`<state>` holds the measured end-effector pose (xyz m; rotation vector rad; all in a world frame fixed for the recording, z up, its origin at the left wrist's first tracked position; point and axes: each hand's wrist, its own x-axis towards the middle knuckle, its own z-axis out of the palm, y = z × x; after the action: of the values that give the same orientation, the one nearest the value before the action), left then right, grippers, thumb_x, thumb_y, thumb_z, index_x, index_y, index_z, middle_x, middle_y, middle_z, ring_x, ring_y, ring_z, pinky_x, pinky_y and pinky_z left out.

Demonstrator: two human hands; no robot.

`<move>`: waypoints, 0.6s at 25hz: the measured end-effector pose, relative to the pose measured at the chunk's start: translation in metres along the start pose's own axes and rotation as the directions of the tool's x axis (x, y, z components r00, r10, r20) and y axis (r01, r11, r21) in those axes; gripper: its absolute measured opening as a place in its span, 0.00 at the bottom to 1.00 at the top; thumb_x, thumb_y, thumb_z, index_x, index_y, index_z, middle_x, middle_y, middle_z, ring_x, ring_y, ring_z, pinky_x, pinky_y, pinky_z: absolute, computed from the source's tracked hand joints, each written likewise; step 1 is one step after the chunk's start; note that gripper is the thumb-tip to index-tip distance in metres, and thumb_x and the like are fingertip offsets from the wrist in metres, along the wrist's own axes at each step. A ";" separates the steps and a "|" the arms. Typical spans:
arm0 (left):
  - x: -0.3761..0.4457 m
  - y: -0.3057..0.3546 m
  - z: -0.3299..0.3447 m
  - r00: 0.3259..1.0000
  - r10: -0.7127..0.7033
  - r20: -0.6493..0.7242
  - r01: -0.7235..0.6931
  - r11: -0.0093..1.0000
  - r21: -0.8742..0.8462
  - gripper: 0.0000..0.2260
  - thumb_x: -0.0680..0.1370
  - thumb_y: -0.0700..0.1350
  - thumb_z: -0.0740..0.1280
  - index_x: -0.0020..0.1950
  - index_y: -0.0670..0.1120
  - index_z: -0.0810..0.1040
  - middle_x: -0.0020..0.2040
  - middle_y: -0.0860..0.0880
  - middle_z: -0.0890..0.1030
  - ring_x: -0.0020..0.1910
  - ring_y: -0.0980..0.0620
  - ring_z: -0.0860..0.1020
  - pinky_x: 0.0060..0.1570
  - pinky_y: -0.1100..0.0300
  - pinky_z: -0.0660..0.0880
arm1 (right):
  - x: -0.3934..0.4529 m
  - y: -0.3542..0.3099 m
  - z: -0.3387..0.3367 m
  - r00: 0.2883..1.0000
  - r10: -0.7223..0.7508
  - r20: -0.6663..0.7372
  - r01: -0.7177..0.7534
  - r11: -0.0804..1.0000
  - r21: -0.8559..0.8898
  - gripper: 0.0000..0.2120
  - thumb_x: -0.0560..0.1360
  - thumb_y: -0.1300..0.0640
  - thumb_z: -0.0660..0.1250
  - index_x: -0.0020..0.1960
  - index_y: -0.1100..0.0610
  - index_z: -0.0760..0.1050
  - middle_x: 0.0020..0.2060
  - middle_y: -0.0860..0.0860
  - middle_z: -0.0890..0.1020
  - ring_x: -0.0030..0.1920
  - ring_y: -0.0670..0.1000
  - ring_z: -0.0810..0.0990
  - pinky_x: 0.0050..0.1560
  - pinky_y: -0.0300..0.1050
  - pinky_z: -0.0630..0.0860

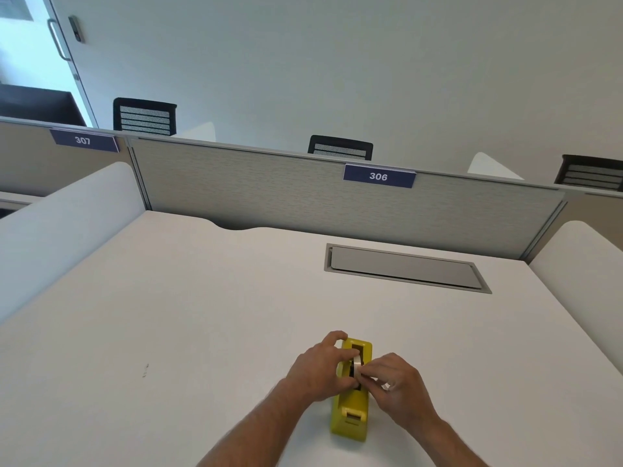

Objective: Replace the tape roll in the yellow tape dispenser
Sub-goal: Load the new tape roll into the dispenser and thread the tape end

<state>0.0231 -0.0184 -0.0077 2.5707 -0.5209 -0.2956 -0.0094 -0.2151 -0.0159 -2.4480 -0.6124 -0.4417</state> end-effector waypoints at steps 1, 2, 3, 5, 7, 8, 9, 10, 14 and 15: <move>0.000 0.000 0.000 1.000 -0.001 0.000 0.001 1.000 -0.002 0.27 0.74 0.63 0.69 0.72 0.59 0.71 0.77 0.58 0.59 0.61 0.49 0.76 0.58 0.52 0.75 | 0.000 0.000 0.000 1.000 -0.002 0.002 0.002 1.000 -0.002 0.08 0.69 0.57 0.78 0.45 0.48 0.84 0.38 0.41 0.84 0.39 0.45 0.78 0.33 0.45 0.79; 0.000 0.000 0.000 1.000 -0.002 0.002 0.002 1.000 -0.002 0.27 0.74 0.63 0.69 0.71 0.59 0.71 0.77 0.58 0.58 0.61 0.49 0.76 0.58 0.52 0.75 | 0.000 0.000 0.000 1.000 -0.001 0.004 0.001 1.000 0.000 0.07 0.68 0.57 0.78 0.44 0.48 0.84 0.38 0.41 0.84 0.39 0.45 0.78 0.33 0.46 0.79; 0.000 -0.001 0.000 1.000 -0.003 0.003 0.003 1.000 -0.001 0.27 0.74 0.63 0.69 0.71 0.59 0.71 0.77 0.58 0.58 0.61 0.49 0.76 0.57 0.52 0.75 | 0.001 -0.001 0.000 1.000 0.004 0.005 -0.004 1.000 0.002 0.08 0.68 0.58 0.78 0.44 0.48 0.84 0.38 0.41 0.85 0.39 0.45 0.78 0.33 0.45 0.79; 0.000 -0.001 0.000 1.000 -0.003 0.006 0.003 1.000 -0.001 0.27 0.74 0.63 0.69 0.71 0.59 0.71 0.77 0.59 0.58 0.60 0.49 0.76 0.58 0.52 0.75 | 0.002 0.000 -0.001 1.000 0.016 0.006 -0.016 1.000 0.007 0.08 0.68 0.58 0.79 0.44 0.48 0.84 0.37 0.41 0.85 0.39 0.45 0.78 0.33 0.45 0.79; 0.000 -0.001 0.000 1.000 -0.001 0.007 0.001 1.000 -0.001 0.27 0.74 0.63 0.69 0.71 0.59 0.71 0.77 0.58 0.58 0.60 0.49 0.77 0.58 0.52 0.76 | 0.004 0.000 -0.001 1.000 0.021 0.011 -0.021 1.000 0.006 0.08 0.68 0.58 0.79 0.43 0.48 0.84 0.36 0.41 0.84 0.38 0.46 0.78 0.33 0.46 0.79; 0.000 -0.001 0.000 1.000 0.000 0.006 0.000 1.000 -0.001 0.27 0.74 0.63 0.69 0.71 0.59 0.71 0.77 0.58 0.58 0.60 0.49 0.77 0.57 0.52 0.75 | 0.004 0.000 -0.001 1.000 0.021 0.014 -0.021 1.000 0.003 0.08 0.67 0.58 0.79 0.42 0.48 0.84 0.36 0.41 0.84 0.38 0.46 0.78 0.33 0.47 0.79; 0.000 -0.001 0.000 1.000 0.001 0.006 -0.001 1.000 -0.002 0.27 0.74 0.63 0.70 0.71 0.59 0.71 0.77 0.58 0.59 0.60 0.49 0.77 0.57 0.52 0.75 | 0.005 0.000 -0.001 1.000 0.020 0.017 -0.020 1.000 0.001 0.08 0.67 0.59 0.79 0.42 0.48 0.84 0.36 0.41 0.84 0.38 0.45 0.78 0.33 0.47 0.79; 0.000 -0.001 0.000 1.000 0.001 0.006 -0.001 1.000 -0.003 0.26 0.74 0.63 0.70 0.71 0.59 0.71 0.77 0.58 0.59 0.59 0.49 0.77 0.57 0.52 0.75 | 0.005 0.000 -0.001 1.000 0.021 0.020 -0.021 1.000 0.000 0.09 0.67 0.59 0.79 0.42 0.48 0.84 0.35 0.40 0.84 0.38 0.45 0.78 0.32 0.47 0.79; -0.001 0.000 -0.001 1.000 0.002 0.007 -0.002 1.000 -0.010 0.26 0.74 0.62 0.70 0.70 0.59 0.72 0.77 0.58 0.59 0.59 0.49 0.77 0.57 0.52 0.76 | 0.005 0.001 0.000 0.999 0.033 0.024 -0.033 0.999 0.005 0.09 0.67 0.59 0.79 0.41 0.48 0.84 0.35 0.40 0.84 0.38 0.45 0.78 0.33 0.47 0.79; -0.001 0.000 -0.001 1.000 0.003 0.006 -0.003 1.000 -0.013 0.26 0.74 0.62 0.70 0.70 0.59 0.72 0.77 0.58 0.59 0.59 0.49 0.77 0.57 0.52 0.76 | 0.005 0.001 0.000 0.999 0.036 0.026 -0.036 0.999 0.006 0.09 0.67 0.59 0.79 0.41 0.48 0.84 0.36 0.40 0.84 0.39 0.44 0.78 0.34 0.47 0.79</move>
<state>0.0221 -0.0178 -0.0066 2.5569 -0.5233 -0.3051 -0.0048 -0.2141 -0.0139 -2.4580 -0.5787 -0.3943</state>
